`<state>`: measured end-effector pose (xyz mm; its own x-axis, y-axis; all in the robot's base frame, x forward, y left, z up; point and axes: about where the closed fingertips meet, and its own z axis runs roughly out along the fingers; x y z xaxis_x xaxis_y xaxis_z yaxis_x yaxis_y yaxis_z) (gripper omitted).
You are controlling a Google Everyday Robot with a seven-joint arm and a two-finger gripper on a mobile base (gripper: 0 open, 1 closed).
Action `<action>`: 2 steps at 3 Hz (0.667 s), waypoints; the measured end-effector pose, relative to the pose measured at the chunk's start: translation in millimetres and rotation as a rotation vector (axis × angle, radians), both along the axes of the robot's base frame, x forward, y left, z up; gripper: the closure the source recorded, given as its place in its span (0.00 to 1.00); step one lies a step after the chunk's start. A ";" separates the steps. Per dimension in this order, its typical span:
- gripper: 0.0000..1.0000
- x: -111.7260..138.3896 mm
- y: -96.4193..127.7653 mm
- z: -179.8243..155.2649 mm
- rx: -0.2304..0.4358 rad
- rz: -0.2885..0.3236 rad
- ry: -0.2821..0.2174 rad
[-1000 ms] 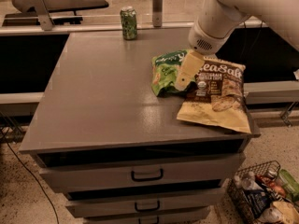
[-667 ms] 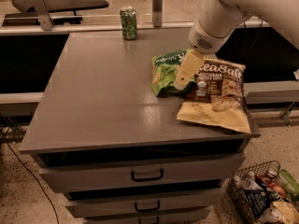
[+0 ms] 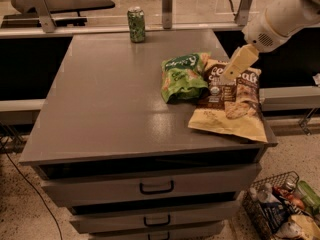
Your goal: Move green rice chip bag near brown chip bag
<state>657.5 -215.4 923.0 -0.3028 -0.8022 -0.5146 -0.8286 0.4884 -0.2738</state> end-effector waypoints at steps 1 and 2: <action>0.00 13.7 -33.5 13.5 0.104 0.039 -0.056; 0.00 9.8 -58.1 86.6 0.240 0.042 -0.284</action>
Offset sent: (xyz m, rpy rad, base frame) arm 0.0162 -0.0800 0.1484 0.3582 -0.5823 -0.0190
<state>667.3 -273.5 1009.6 -0.0906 -0.6570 -0.7484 -0.7570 0.5338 -0.3770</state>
